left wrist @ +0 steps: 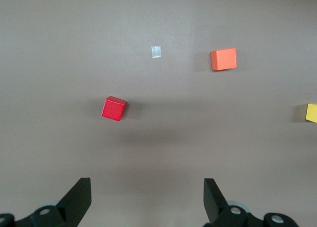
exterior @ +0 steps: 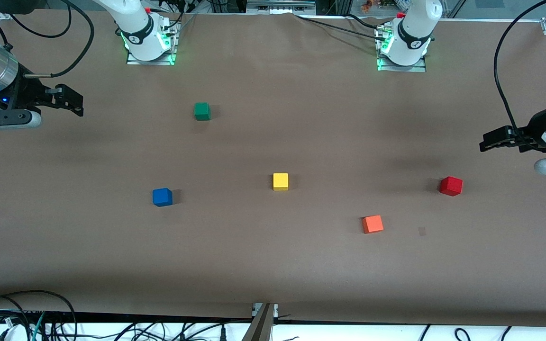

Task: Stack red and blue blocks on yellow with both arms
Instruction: 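Move the left gripper toward the red cube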

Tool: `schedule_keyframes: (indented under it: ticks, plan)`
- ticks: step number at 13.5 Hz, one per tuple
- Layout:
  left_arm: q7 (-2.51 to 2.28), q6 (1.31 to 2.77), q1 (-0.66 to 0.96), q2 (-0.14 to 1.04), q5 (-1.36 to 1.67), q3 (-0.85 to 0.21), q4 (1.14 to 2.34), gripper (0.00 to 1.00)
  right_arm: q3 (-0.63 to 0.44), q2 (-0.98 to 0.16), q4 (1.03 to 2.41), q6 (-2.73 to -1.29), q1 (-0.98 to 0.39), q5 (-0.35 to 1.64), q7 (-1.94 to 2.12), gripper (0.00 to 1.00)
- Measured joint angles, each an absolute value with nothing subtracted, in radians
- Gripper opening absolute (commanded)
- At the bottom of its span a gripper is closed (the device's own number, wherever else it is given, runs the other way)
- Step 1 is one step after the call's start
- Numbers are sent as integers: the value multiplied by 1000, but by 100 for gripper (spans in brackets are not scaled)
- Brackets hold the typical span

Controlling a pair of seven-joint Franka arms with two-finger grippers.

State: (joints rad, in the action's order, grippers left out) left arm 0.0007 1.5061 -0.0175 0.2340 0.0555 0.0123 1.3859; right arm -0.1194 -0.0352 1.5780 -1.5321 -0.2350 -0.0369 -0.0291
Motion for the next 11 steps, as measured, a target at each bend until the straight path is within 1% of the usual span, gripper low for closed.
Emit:
schedule_keyframes:
  ticks: [7,10,11]
  plan:
    - [1,1506,-16,241,55,12,1385,100,-124,-35,1578,-1533,-233,-37,-29,100]
    - [25,1518,-22,272,48,16,1385,100,-125,-36,1578,-1533,-232,-37,-29,100]
    - [43,1548,-24,292,32,22,1386,100,-126,-36,1578,-1533,-232,-37,-29,100]
